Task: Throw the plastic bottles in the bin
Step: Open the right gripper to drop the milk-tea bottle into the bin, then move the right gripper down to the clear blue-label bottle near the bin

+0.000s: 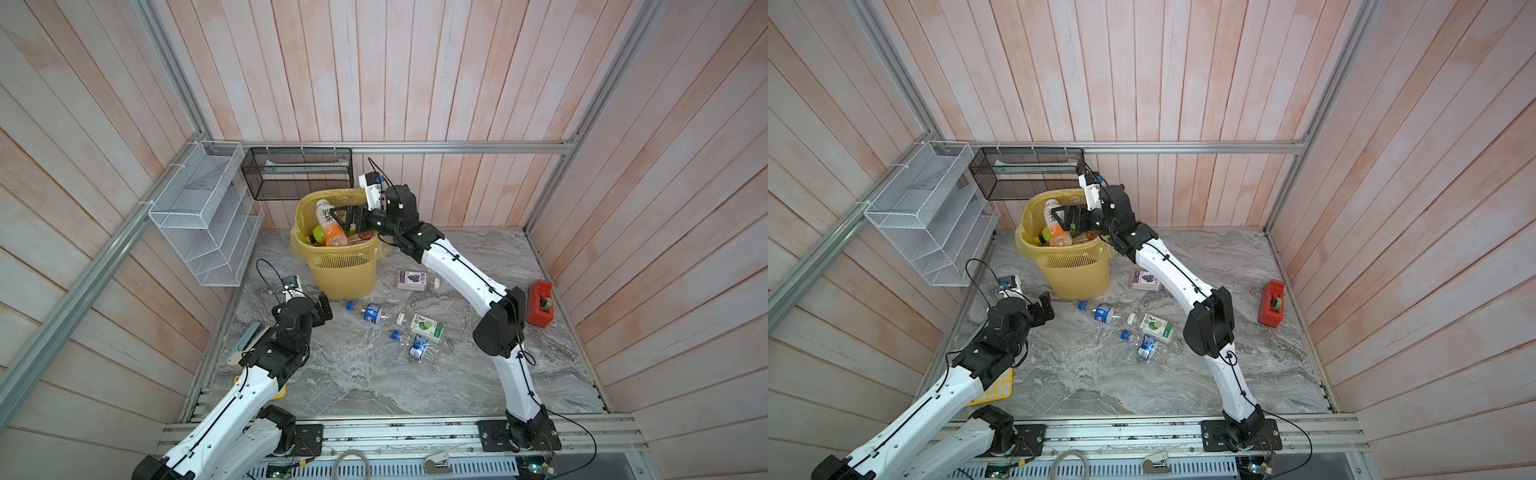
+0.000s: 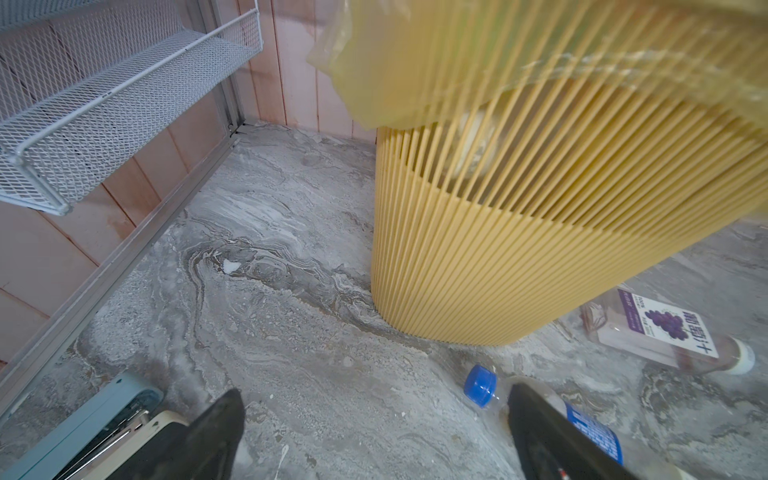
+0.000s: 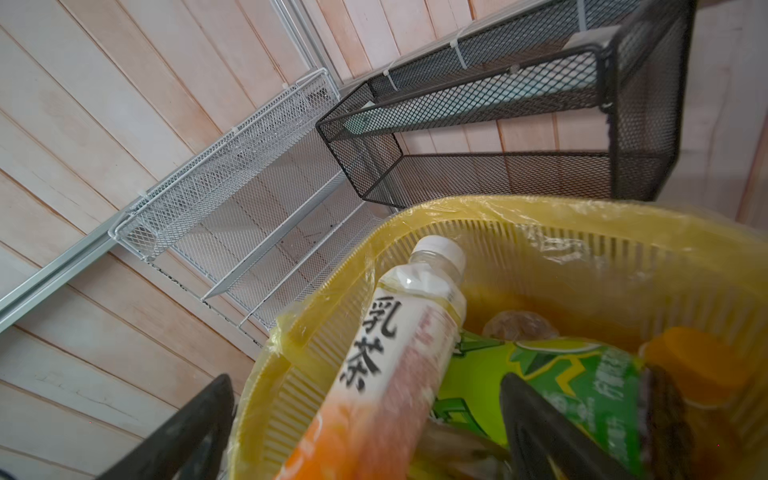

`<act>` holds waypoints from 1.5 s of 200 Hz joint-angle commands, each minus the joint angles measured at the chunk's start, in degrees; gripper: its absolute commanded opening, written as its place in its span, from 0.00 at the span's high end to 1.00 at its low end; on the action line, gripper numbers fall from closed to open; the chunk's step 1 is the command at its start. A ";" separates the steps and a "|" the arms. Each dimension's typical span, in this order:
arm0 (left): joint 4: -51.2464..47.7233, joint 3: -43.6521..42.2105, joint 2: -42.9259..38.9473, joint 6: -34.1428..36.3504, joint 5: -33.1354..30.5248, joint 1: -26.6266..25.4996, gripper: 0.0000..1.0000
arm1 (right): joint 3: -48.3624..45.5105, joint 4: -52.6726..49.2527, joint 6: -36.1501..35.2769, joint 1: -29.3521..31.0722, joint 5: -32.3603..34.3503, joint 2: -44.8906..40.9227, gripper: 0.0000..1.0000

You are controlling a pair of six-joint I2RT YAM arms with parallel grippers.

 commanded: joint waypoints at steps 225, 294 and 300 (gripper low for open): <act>-1.61 0.80 2.42 -12.29 3.85 0.18 0.00 | -67.72 -2.84 -20.66 1.58 13.12 -34.51 0.07; -6.94 -0.06 -0.71 -13.10 3.85 1.36 0.00 | -52.25 -10.31 -27.47 7.21 16.82 -16.29 0.05; -6.93 -0.31 -0.87 -12.95 3.89 1.36 0.00 | -51.31 -10.83 -27.99 7.55 16.86 -15.34 0.05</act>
